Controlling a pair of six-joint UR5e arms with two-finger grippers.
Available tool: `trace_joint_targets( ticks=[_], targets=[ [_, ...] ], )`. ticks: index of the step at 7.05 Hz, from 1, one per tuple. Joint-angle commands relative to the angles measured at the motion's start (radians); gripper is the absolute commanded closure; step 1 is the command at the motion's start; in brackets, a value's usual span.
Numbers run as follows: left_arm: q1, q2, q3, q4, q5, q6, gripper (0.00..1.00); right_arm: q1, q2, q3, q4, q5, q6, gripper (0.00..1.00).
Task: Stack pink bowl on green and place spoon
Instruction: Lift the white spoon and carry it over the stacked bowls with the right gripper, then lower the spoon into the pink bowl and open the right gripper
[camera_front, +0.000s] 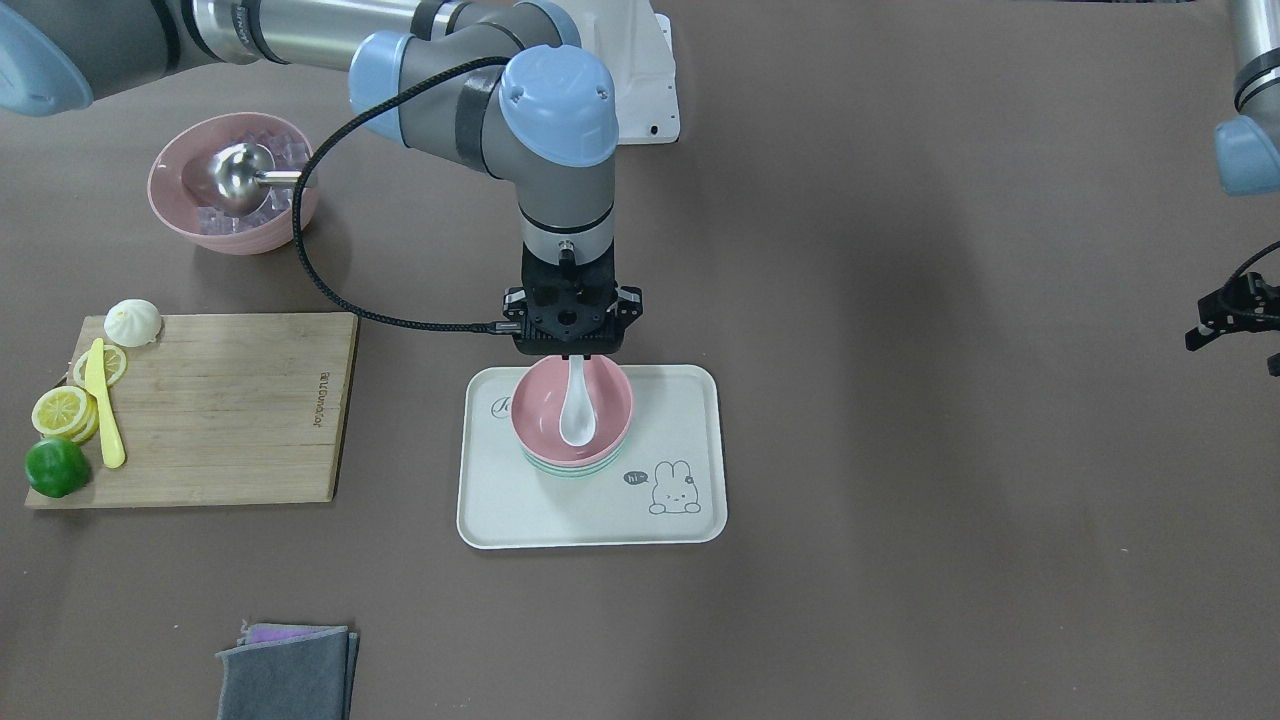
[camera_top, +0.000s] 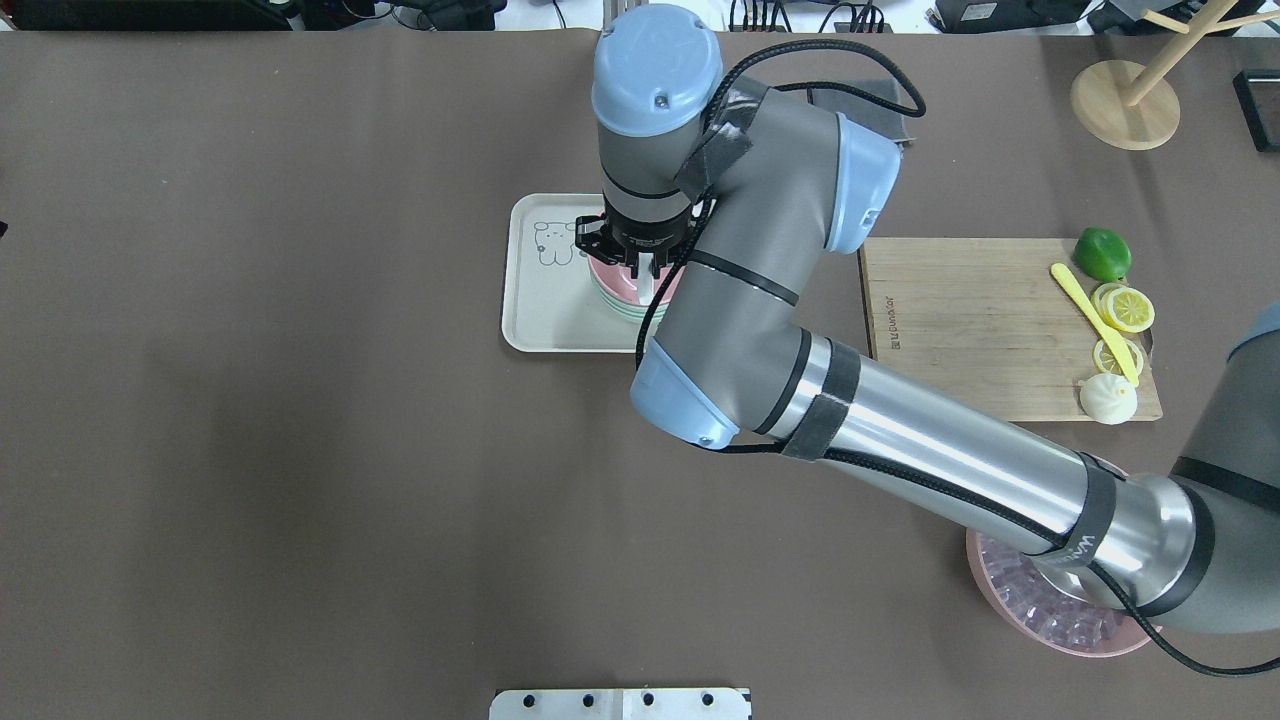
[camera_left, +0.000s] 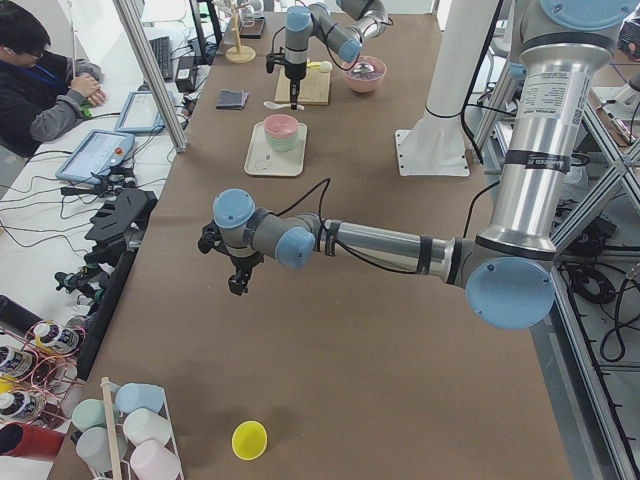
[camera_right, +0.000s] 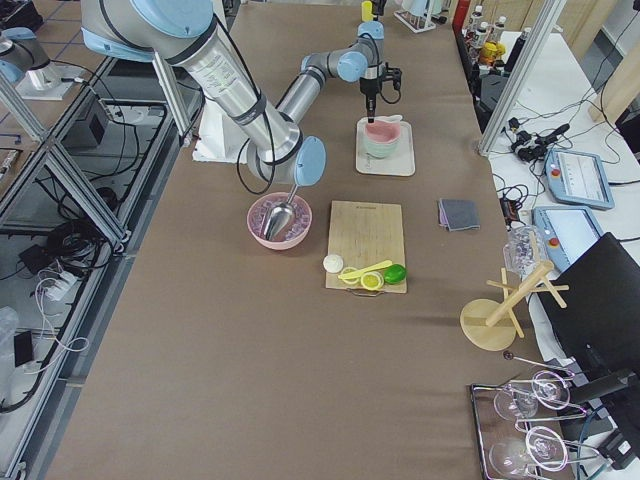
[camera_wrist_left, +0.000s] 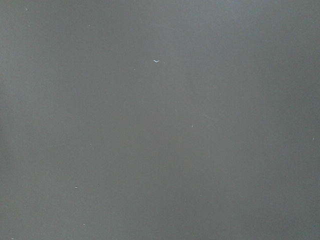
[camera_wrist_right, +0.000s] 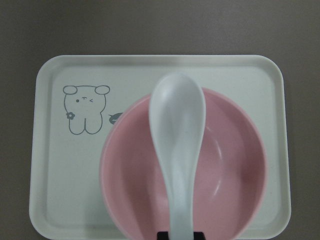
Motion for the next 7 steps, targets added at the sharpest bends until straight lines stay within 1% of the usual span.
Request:
trace_joint_targets(
  ticks=[1, 4, 5, 6, 7],
  targets=[
    [0.001, -0.001, 0.001, 0.000, 0.000, -0.001, 0.02, -0.005, -0.006, -0.020, 0.017, 0.000, -0.002, 1.00],
    [0.002, -0.004, 0.001, 0.000, 0.000, -0.001, 0.02, -0.008, -0.023, -0.018, 0.014, 0.004, -0.002, 1.00],
    [0.002, -0.004, 0.001, 0.000, 0.000, -0.003, 0.02, -0.010, -0.026, -0.018, 0.016, 0.009, -0.002, 0.86],
    [0.002, -0.005, 0.001, 0.000, 0.000, -0.003, 0.02, -0.011, -0.026, -0.018, 0.017, 0.007, -0.002, 0.44],
    [0.002, -0.005, 0.001, 0.001, 0.000, -0.003, 0.02, -0.013, -0.026, -0.017, 0.017, 0.000, -0.004, 0.08]
  ],
)
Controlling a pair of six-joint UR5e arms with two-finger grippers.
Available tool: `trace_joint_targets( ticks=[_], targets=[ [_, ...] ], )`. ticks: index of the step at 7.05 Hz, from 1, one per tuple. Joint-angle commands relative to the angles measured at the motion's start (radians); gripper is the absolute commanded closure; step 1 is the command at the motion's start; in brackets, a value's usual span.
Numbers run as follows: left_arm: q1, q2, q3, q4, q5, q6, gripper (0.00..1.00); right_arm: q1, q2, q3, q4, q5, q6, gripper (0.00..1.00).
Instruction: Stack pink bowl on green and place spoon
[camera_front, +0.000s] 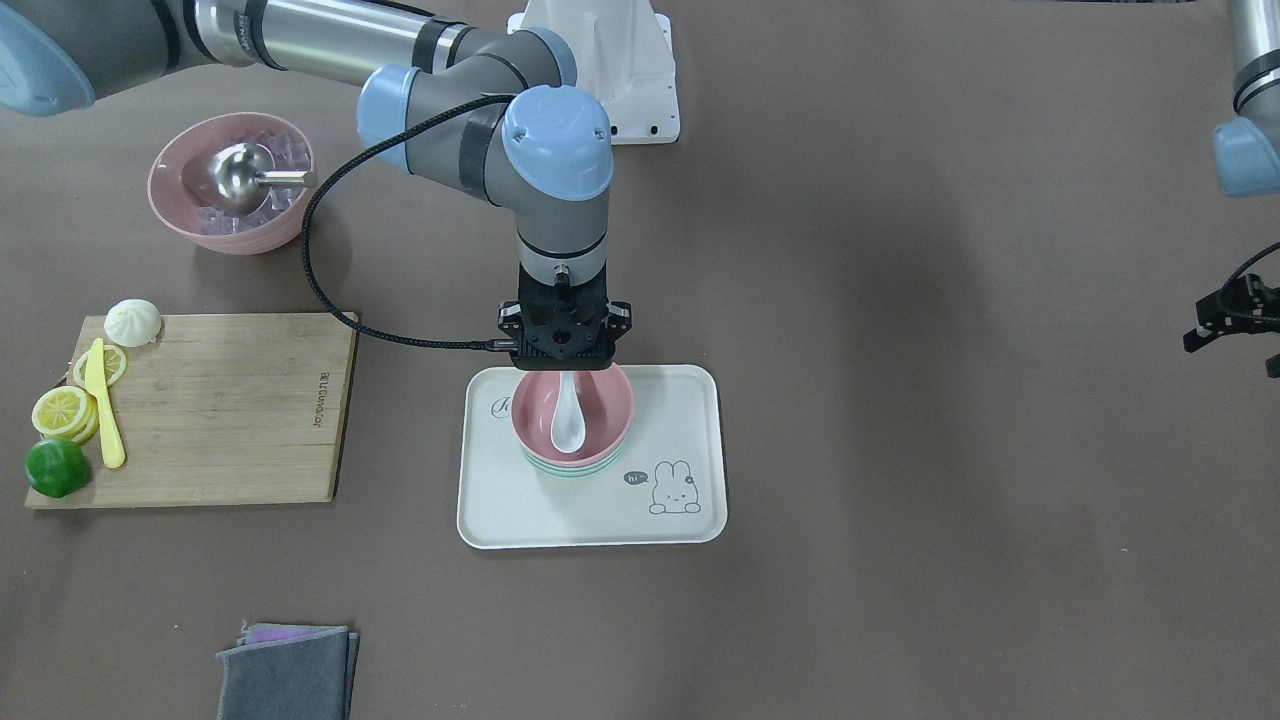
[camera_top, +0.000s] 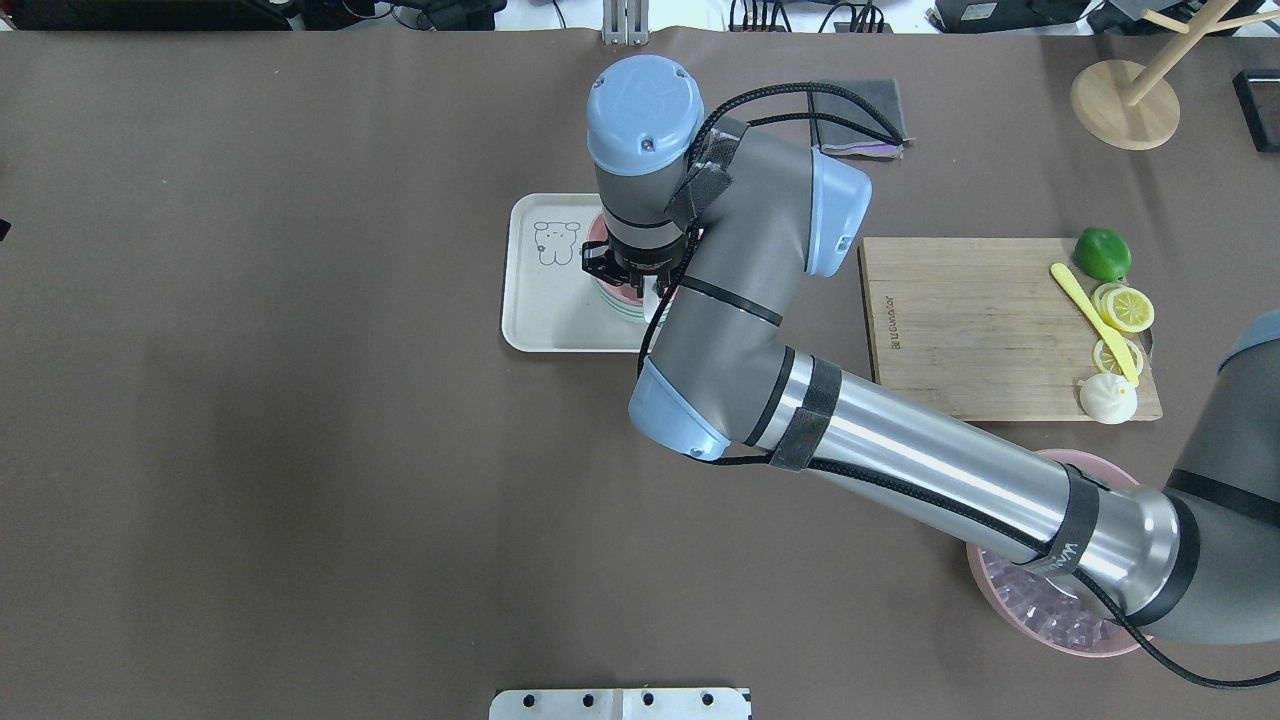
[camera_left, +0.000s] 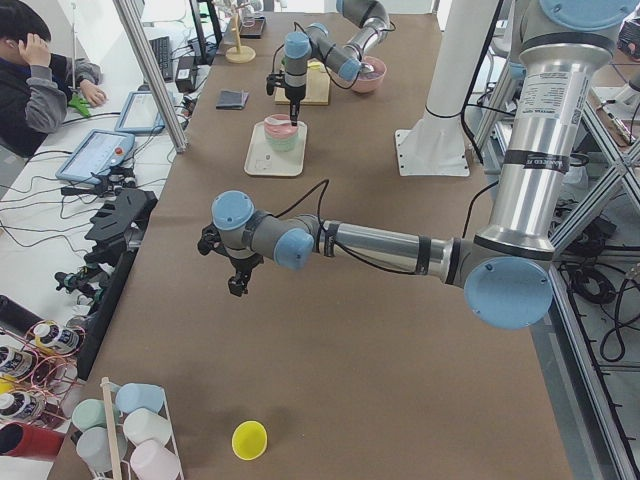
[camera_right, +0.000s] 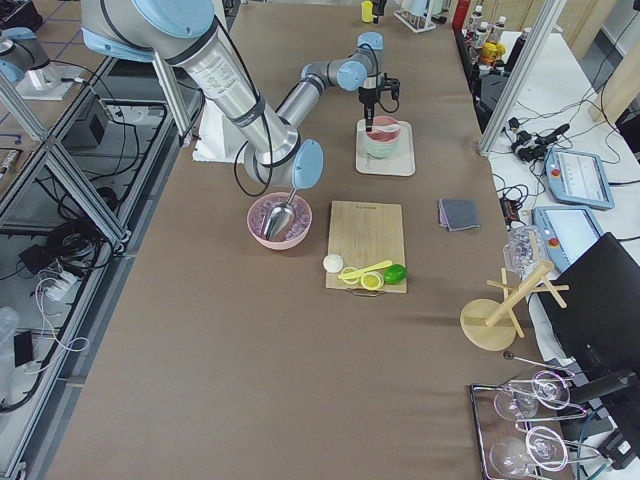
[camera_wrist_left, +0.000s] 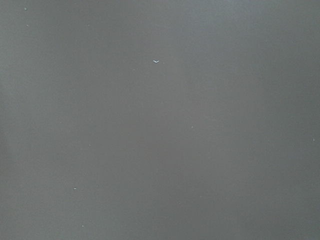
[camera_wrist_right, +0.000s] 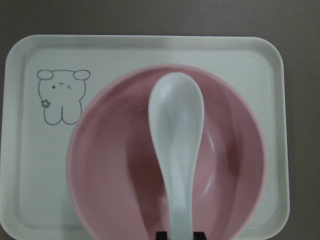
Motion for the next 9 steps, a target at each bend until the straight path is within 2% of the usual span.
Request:
trace_joint_targets(
  ticks=[1, 3, 5, 6, 8, 9],
  targets=[
    [0.000, -0.001, 0.000, 0.001, 0.000, 0.001, 0.02, -0.002, -0.002, 0.001, 0.001, -0.006, -0.003, 0.02],
    [0.000, -0.004, 0.030, 0.006, 0.003, 0.000, 0.02, 0.009, -0.005, 0.008, 0.001, 0.000, -0.003, 0.01],
    [-0.009, 0.002, 0.092, 0.004, 0.005, 0.018, 0.02, 0.134, -0.077, 0.018, 0.007, 0.026, -0.035, 0.00],
    [-0.033, 0.007, 0.092, 0.012, 0.002, 0.043, 0.02, 0.246, -0.141, 0.040, 0.008, 0.108, -0.170, 0.00],
    [-0.141, 0.076, 0.020, 0.198, -0.018, 0.232, 0.02, 0.479, -0.278, 0.058, 0.016, 0.329, -0.431, 0.00],
    [-0.199, 0.100, -0.044, 0.321, -0.015, 0.339, 0.02, 0.562, -0.369, 0.099, 0.013, 0.357, -0.564, 0.00]
  ],
)
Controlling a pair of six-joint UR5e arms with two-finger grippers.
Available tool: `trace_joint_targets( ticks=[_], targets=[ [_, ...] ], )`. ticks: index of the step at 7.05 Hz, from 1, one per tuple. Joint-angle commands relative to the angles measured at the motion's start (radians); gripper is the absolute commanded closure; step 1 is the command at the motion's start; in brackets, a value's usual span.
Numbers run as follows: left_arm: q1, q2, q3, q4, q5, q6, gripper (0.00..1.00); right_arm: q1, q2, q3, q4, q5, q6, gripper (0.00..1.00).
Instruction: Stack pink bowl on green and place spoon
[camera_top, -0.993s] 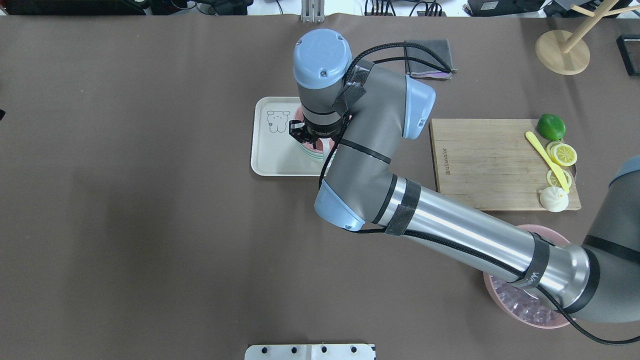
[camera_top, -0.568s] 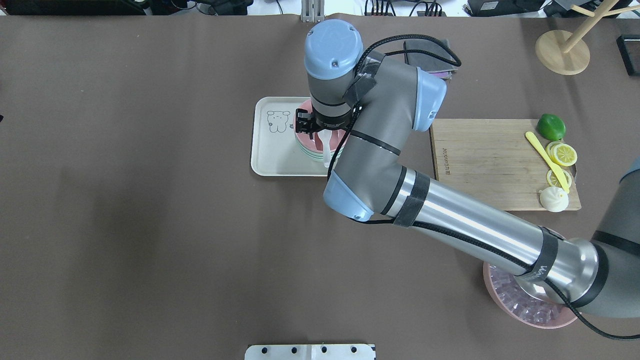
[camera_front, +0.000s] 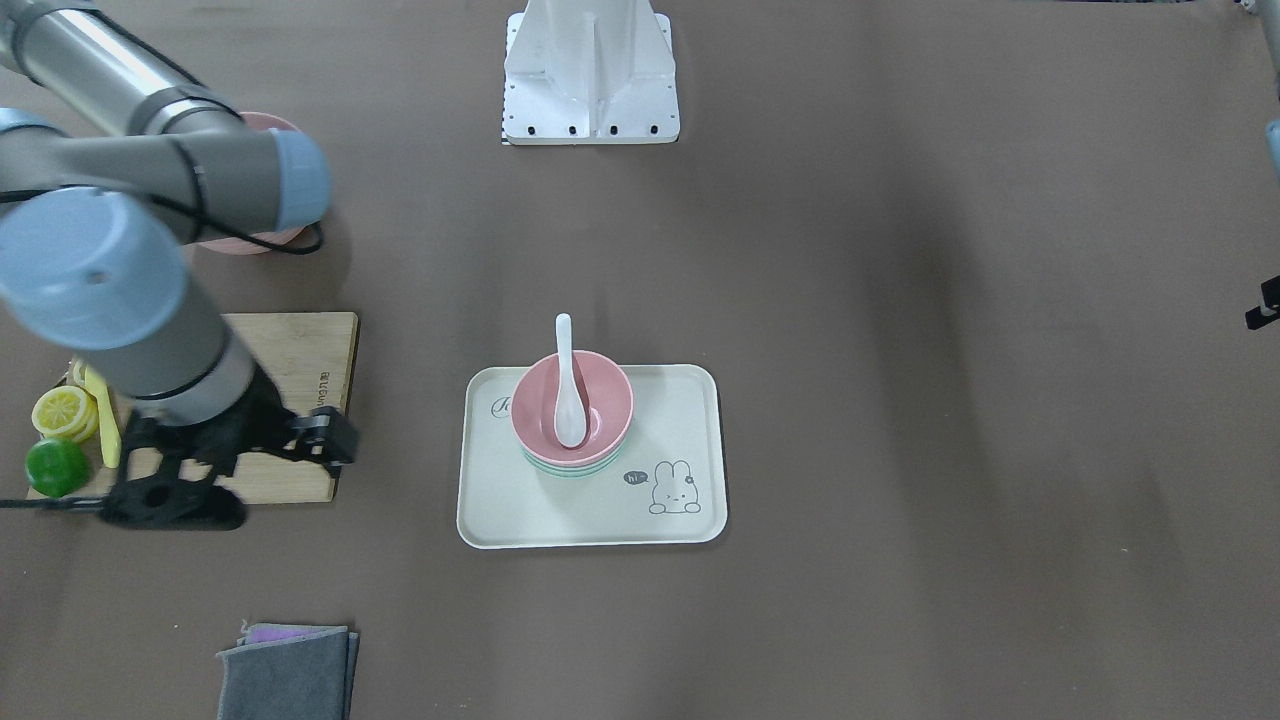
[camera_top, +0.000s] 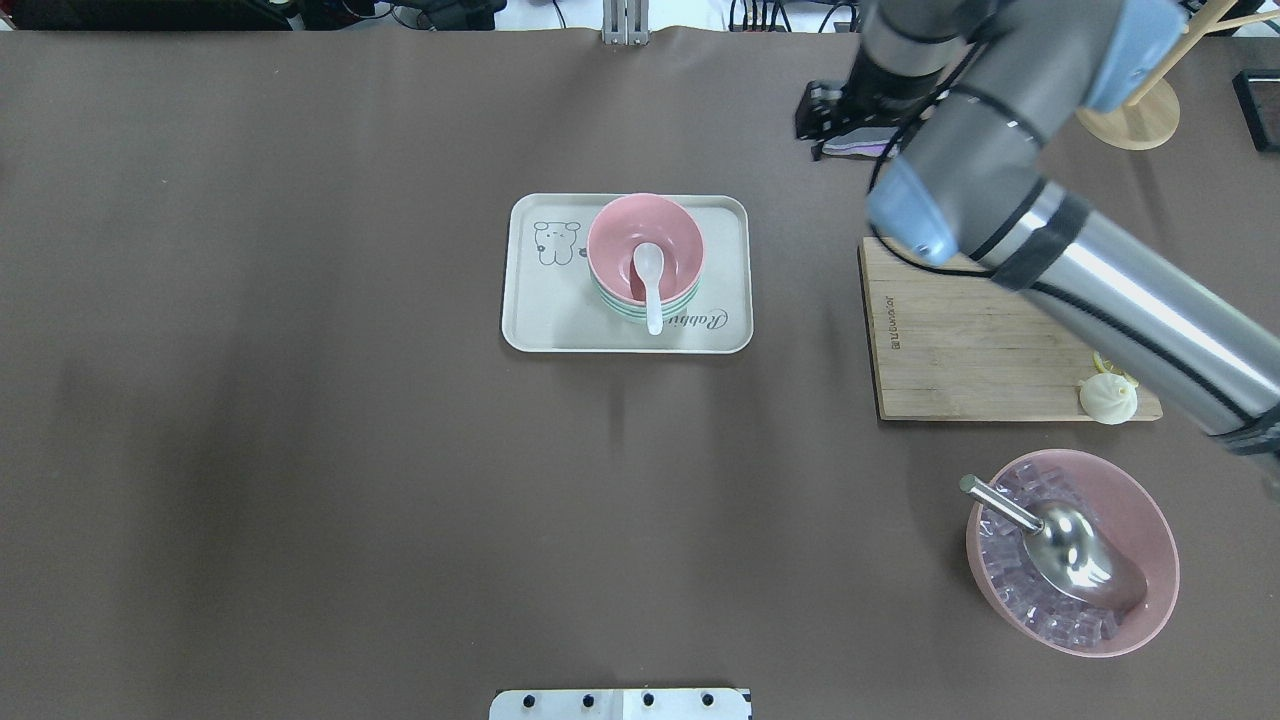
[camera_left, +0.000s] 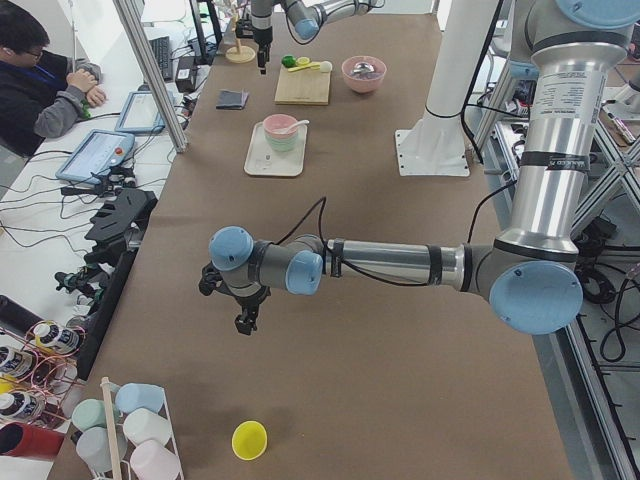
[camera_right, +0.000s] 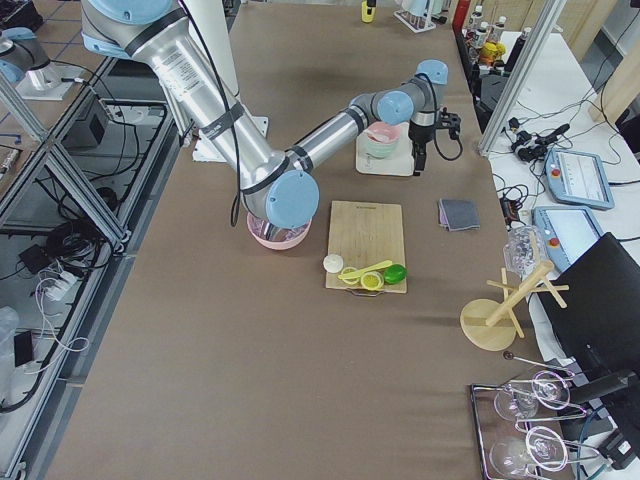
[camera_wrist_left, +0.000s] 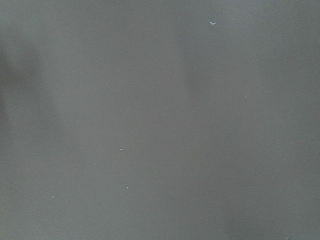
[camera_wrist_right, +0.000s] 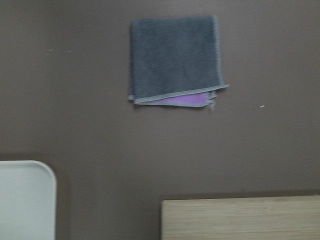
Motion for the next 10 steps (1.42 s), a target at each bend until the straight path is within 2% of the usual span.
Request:
trace_joint_targets(
  ticks=[1, 2, 3, 4, 6, 8, 10],
  targets=[
    [-0.109, 0.078, -0.171, 0.251, 0.009, 0.148, 0.02, 0.190, -0.177, 0.046, -0.007, 0.084, -0.287, 0.00],
    [-0.129, 0.181, -0.275, 0.272, 0.014, 0.148, 0.02, 0.250, -0.251, 0.044, -0.011, 0.094, -0.398, 0.00],
    [-0.138, 0.227, -0.316, 0.271, 0.014, 0.148, 0.02, 0.306, -0.314, 0.043, -0.013, 0.095, -0.491, 0.00],
    [-0.154, 0.238, -0.303, 0.273, 0.011, 0.148, 0.02, 0.357, -0.368, 0.037, -0.017, 0.100, -0.589, 0.00],
    [-0.154, 0.171, -0.247, 0.250, 0.008, 0.133, 0.02, 0.461, -0.460, 0.038, -0.071, 0.104, -0.761, 0.00],
    [-0.165, 0.185, -0.246, 0.211, 0.001, 0.139, 0.02, 0.543, -0.572, 0.070, -0.074, 0.098, -0.869, 0.00],
    [-0.163, 0.220, -0.252, 0.127, -0.005, 0.133, 0.02, 0.569, -0.606, 0.101, -0.085, 0.100, -0.856, 0.00]
  ],
)
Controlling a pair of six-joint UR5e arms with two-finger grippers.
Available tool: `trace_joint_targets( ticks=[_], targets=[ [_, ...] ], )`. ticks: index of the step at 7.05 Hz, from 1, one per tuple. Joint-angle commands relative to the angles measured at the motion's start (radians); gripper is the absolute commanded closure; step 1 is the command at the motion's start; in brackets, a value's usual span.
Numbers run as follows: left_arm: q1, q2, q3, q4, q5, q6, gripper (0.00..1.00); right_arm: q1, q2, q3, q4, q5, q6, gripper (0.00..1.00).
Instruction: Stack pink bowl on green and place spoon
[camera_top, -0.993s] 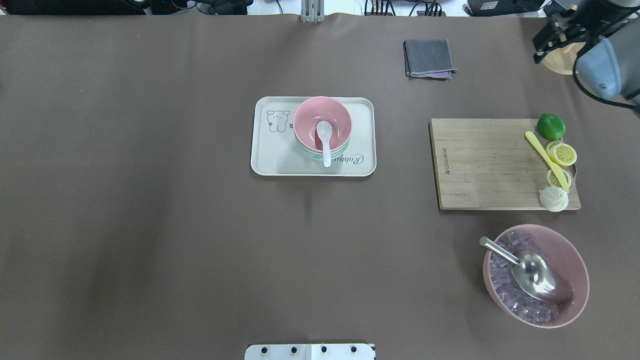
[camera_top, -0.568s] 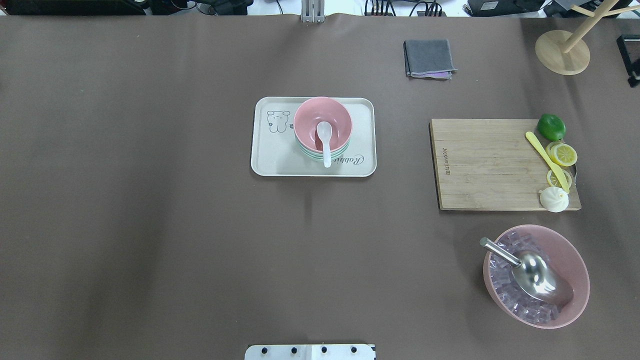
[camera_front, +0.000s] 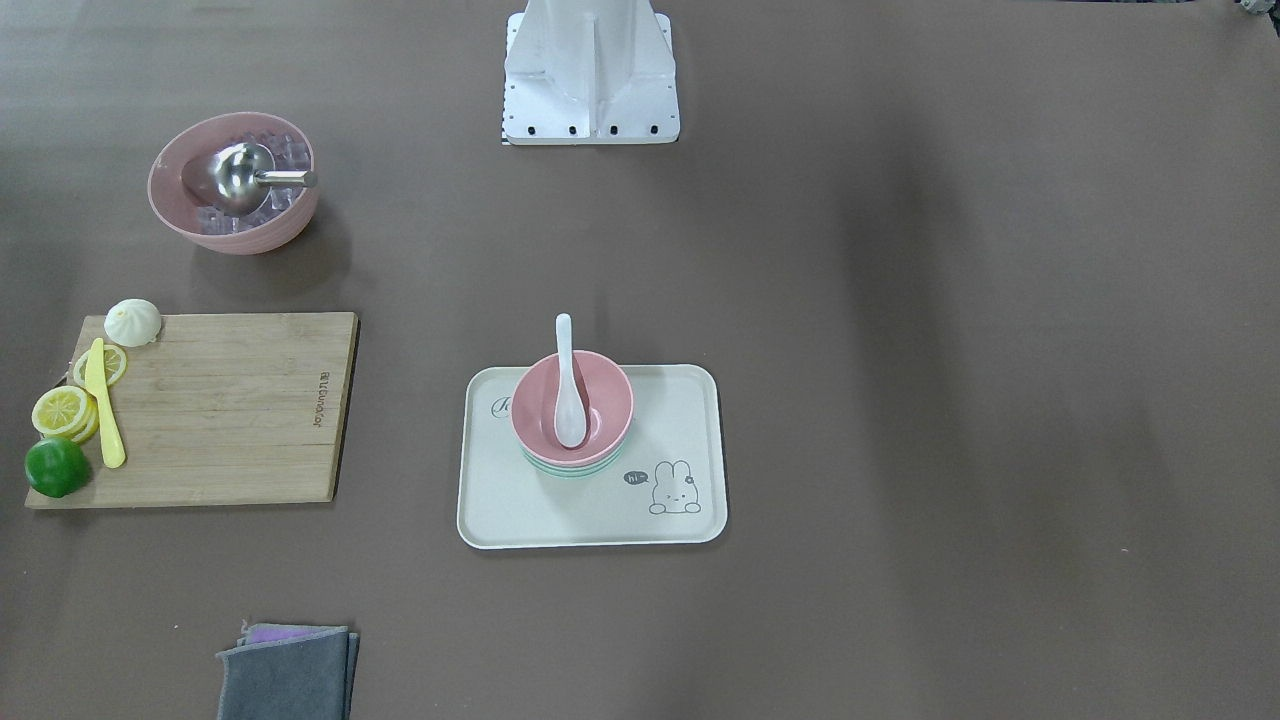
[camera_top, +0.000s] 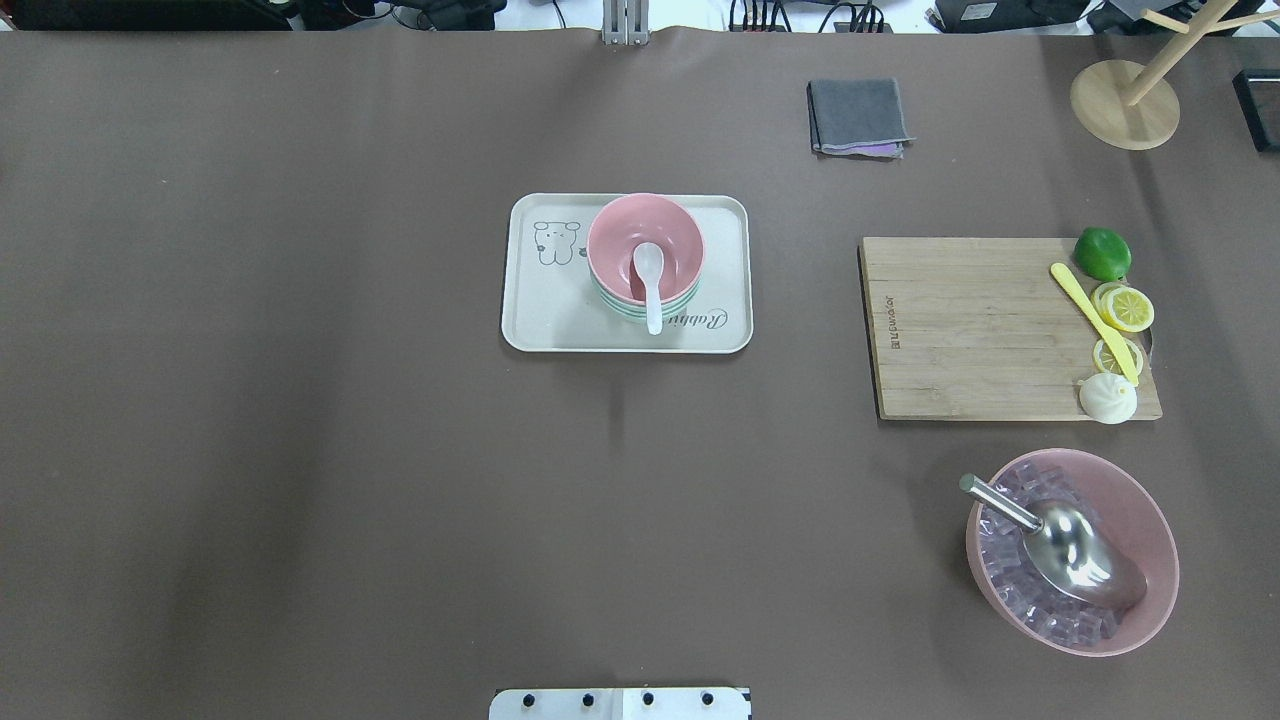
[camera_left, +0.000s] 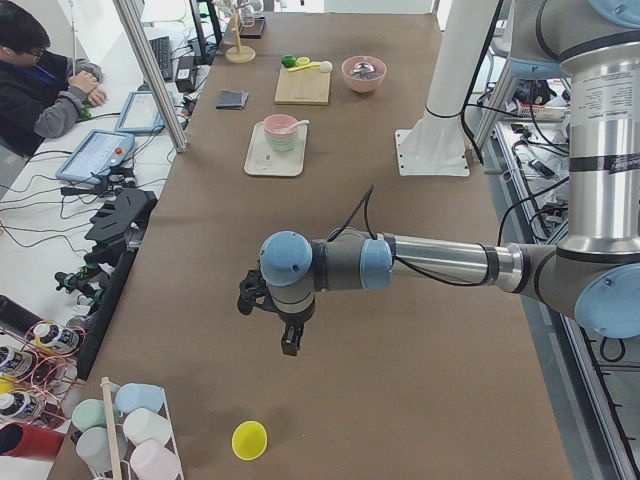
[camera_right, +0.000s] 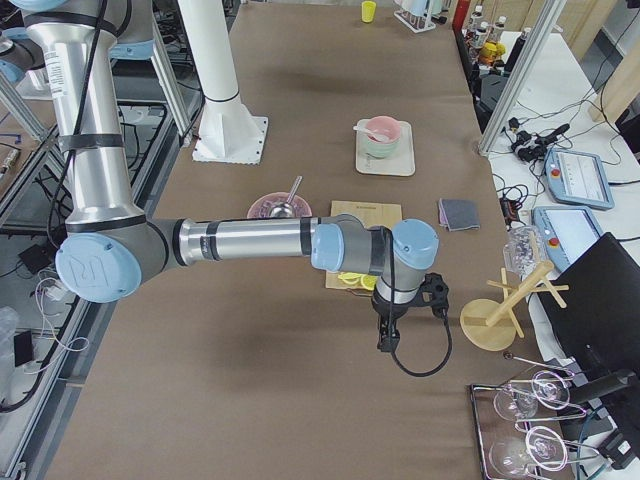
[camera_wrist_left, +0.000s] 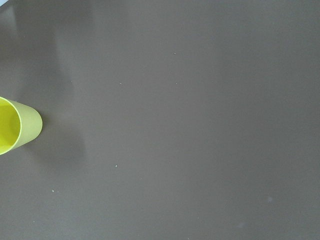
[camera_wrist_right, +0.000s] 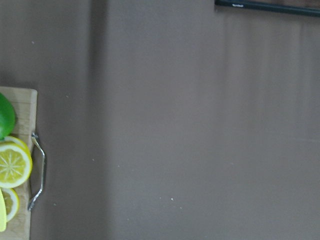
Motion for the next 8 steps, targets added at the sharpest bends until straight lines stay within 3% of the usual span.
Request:
trace_joint_targets(
  ticks=[1, 3, 8],
  targets=[
    [-0.003, 0.027, -0.017, -0.046, -0.012, 0.000, 0.02, 0.013, -0.028, 0.043, 0.003, 0.004, 0.059, 0.00],
    [-0.001, 0.027, -0.004, -0.058, -0.066, 0.006, 0.02, 0.010, -0.028, 0.061, 0.005, 0.008, 0.099, 0.00],
    [-0.001, 0.027, -0.008, -0.057, -0.065, -0.003, 0.02, 0.010, -0.031, 0.061, 0.007, 0.057, 0.099, 0.00]
  ],
)
